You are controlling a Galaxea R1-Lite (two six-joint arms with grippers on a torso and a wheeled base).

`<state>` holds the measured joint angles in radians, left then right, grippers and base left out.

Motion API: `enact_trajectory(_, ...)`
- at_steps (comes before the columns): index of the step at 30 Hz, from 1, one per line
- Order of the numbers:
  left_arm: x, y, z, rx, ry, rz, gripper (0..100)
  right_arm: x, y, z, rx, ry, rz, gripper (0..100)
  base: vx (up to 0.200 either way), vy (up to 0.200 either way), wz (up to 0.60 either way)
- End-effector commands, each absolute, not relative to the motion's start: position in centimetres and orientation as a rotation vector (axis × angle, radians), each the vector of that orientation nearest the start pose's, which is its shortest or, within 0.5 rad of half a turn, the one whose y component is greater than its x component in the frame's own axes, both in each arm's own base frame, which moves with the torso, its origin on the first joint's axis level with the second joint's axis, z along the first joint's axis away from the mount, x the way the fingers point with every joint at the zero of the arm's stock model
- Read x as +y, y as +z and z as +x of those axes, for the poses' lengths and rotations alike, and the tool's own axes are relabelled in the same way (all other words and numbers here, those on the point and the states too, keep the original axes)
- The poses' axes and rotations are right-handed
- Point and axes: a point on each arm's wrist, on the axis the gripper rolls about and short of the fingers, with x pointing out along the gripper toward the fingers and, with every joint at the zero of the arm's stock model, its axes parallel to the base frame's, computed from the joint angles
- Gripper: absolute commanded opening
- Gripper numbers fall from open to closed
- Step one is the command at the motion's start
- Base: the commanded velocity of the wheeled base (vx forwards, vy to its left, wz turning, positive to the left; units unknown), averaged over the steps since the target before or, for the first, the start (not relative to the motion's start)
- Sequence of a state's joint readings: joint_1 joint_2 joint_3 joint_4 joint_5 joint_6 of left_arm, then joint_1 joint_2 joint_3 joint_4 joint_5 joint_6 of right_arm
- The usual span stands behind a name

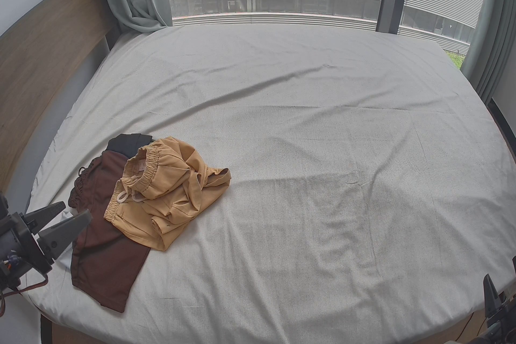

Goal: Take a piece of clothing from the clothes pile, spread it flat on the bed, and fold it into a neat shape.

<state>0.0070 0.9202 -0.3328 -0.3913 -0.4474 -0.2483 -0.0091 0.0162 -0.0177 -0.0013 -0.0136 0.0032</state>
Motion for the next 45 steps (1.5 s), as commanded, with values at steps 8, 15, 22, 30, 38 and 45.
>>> enact_trajectory(8, 0.5, 16.9, 15.2, 0.342, -0.382, -0.256, 100, 0.0, 7.7, -2.3, -0.002, -0.023, 0.003, 100, 0.0, 0.0, 0.0)
enact_trajectory(15, 0.8, 16.4, 18.0, 0.383, -0.418, -0.278, 100, 0.0, 7.7, -2.3, -0.002, -0.023, 0.003, 100, 0.0, 0.0, 0.0)
enact_trajectory(22, 1.5, 16.2, 21.0, 0.401, -0.404, -0.286, 100, 0.0, 7.7, -2.3, -0.002, -0.023, 0.002, 100, 0.0, 0.0, 0.0)
enact_trajectory(30, 1.8, 15.3, 23.2, 0.403, -0.413, -0.292, 100, 0.0, 7.7, -2.3, -0.002, -0.023, 0.002, 100, 0.0, 0.0, 0.0)
enact_trajectory(38, 2.1, 14.4, 25.8, 0.398, -0.417, -0.287, 100, 0.0, 7.7, -2.3, -0.002, -0.023, 0.002, 100, 0.0, 0.0, 0.0)
enact_trajectory(45, 2.0, 14.0, 28.3, 0.403, -0.425, -0.285, 100, 0.0, 7.7, -2.3, -0.002, -0.023, 0.002, 100, 0.0, 0.0, 0.0)
